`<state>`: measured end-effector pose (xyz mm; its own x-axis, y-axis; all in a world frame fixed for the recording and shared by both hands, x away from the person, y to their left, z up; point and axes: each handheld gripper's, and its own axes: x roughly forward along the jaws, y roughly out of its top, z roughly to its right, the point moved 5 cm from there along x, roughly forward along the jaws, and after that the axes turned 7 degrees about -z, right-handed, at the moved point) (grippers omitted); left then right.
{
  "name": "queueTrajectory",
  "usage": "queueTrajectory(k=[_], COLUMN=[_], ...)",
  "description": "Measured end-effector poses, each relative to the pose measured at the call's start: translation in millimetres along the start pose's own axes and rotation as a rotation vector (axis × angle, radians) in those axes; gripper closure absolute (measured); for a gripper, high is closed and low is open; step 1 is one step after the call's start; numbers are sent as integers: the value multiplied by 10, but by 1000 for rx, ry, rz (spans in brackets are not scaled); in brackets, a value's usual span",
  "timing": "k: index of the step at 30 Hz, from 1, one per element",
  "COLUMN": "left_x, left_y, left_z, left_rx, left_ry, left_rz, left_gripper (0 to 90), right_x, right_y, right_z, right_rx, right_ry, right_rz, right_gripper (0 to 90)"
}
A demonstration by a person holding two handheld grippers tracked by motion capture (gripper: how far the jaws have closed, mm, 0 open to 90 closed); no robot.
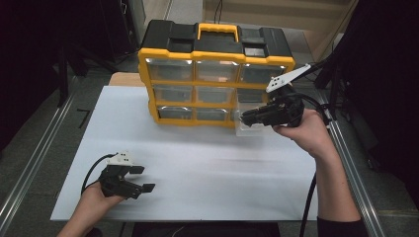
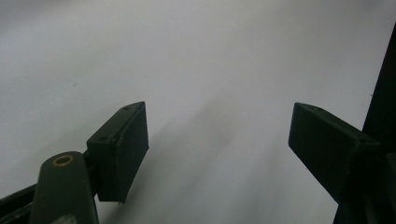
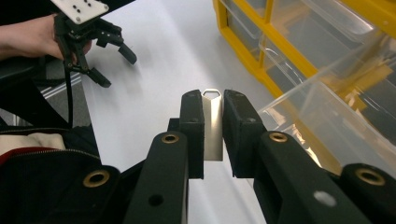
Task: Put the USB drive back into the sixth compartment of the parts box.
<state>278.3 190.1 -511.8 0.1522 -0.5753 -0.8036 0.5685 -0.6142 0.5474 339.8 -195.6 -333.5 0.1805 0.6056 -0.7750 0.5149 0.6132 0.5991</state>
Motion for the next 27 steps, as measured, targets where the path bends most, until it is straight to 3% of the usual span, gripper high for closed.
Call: queueTrajectory(k=[17,27], left_x=[0,3], left_y=[-1,-4], left_z=[1,0], left_rx=[1,-1], left_ry=[1,0], left_rz=[-3,-7], left_gripper=[214,214], right_x=[-2,40], right_y=[-56,-33], right_z=[141,245], right_rx=[36,91], right_ry=[-49,-60], right_rz=[1,12], right_gripper=[763,763])
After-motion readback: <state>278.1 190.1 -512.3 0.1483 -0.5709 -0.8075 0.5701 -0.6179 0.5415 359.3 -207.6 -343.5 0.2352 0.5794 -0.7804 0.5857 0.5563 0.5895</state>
